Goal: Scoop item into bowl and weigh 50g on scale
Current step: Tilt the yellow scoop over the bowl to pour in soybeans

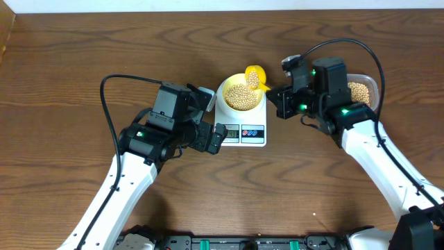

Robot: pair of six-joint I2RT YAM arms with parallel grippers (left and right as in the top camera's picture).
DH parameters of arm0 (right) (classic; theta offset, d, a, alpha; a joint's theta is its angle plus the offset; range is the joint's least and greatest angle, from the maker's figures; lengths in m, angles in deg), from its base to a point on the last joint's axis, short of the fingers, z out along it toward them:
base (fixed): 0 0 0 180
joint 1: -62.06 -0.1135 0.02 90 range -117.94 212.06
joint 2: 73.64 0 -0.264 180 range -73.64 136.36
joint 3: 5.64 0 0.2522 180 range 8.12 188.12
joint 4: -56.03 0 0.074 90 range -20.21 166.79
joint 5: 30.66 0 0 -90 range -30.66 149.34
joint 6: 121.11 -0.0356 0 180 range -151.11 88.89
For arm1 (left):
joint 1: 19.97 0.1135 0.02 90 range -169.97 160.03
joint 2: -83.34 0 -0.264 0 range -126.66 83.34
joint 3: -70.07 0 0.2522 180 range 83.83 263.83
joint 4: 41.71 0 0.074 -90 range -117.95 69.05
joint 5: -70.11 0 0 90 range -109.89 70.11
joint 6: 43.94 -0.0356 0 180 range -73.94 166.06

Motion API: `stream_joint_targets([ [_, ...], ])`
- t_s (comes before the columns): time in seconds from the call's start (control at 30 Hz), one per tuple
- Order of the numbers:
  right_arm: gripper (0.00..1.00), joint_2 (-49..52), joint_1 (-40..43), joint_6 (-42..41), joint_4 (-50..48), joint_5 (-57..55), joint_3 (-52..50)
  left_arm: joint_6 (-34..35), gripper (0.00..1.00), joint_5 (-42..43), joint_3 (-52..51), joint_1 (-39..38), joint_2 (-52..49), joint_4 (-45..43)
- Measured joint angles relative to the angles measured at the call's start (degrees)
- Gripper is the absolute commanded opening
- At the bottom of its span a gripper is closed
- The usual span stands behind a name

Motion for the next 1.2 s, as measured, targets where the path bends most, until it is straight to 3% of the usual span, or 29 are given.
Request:
stream_joint_targets([
  [0.73, 0.01, 0.0, -2.2, 7.7, 0.0, -7.3, 0.0, 0.0, 0.98, 0.0, 0.0, 0.0, 0.0, 0.0],
  [1.2, 0.01, 0.0, -2.2, 7.5, -0.2, -8.0, 0.0, 0.0, 0.98, 0.0, 0.0, 0.0, 0.0, 0.0],
])
